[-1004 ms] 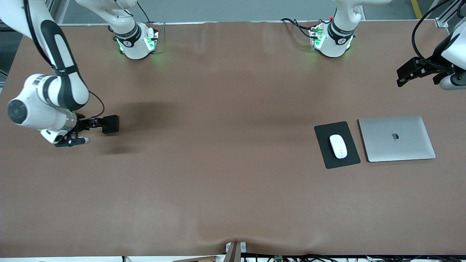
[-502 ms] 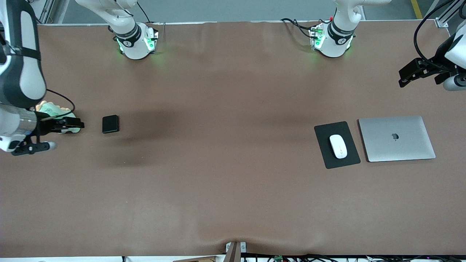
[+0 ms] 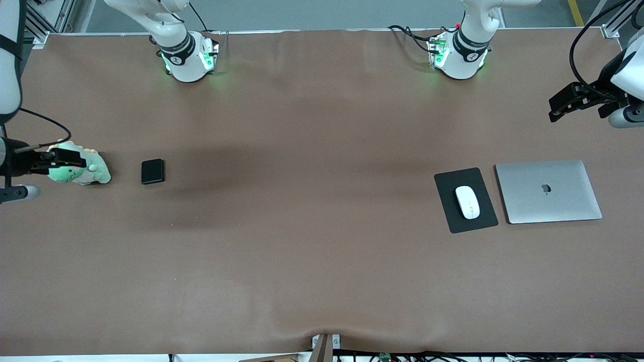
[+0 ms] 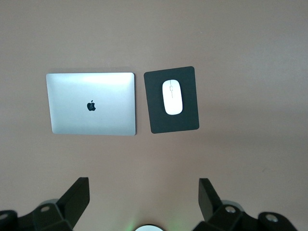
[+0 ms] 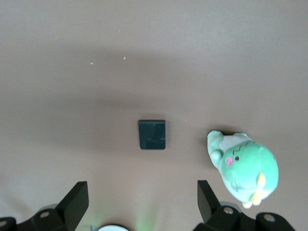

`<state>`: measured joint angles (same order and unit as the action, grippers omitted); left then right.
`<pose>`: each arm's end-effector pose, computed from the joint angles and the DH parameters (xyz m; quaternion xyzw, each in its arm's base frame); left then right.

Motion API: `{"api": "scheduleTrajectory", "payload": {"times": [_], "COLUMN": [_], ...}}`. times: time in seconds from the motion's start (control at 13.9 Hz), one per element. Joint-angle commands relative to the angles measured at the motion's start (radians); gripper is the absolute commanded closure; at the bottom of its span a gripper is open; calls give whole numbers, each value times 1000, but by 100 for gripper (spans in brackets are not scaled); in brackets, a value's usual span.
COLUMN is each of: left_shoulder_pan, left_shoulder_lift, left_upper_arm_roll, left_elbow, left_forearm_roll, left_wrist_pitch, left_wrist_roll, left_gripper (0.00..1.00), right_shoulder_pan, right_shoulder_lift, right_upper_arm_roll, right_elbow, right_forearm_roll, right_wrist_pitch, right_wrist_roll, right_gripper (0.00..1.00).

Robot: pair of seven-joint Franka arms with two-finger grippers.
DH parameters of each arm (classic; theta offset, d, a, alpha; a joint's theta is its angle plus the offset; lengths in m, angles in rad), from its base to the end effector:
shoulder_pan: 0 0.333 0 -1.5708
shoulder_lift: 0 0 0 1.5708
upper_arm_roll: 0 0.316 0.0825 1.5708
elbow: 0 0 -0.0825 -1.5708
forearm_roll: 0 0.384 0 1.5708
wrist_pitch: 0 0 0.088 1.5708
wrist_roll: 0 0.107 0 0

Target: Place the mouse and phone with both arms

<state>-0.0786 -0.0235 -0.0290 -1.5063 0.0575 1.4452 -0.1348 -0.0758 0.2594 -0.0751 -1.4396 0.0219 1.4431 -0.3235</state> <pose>0.5318 -0.0509 0.6567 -0.9993 -0.0167 0.0152 0.0310 0.6043 -0.0840 0.5246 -0.9882 -0.0855 0.1234 0.0311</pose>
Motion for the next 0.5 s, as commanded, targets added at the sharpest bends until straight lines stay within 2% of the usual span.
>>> {"api": "scheduleTrajectory", "payload": {"times": [0.0, 0.22, 0.43], "left_shoulder_pan": [0, -7, -6], "left_shoulder_lift": [-4, -3, -3], "left_upper_arm_roll": [1, 0, 1], "left_elbow": [3, 3, 3], "left_forearm_roll": [-24, -25, -42], "left_wrist_pitch": [-11, -11, -12], "left_wrist_roll": [12, 0, -3], "left_gripper": [0, 0, 0], "right_shoulder_pan": [1, -1, 17], "right_shoulder_lift": [-6, -18, -88], "right_upper_arm_roll": [31, 46, 61], "right_elbow": [103, 139, 137], "right_forearm_roll": [6, 4, 3], "right_wrist_pitch": [-104, -125, -167], "right_wrist_roll": [-8, -9, -5], "right_gripper": [0, 0, 0]}}
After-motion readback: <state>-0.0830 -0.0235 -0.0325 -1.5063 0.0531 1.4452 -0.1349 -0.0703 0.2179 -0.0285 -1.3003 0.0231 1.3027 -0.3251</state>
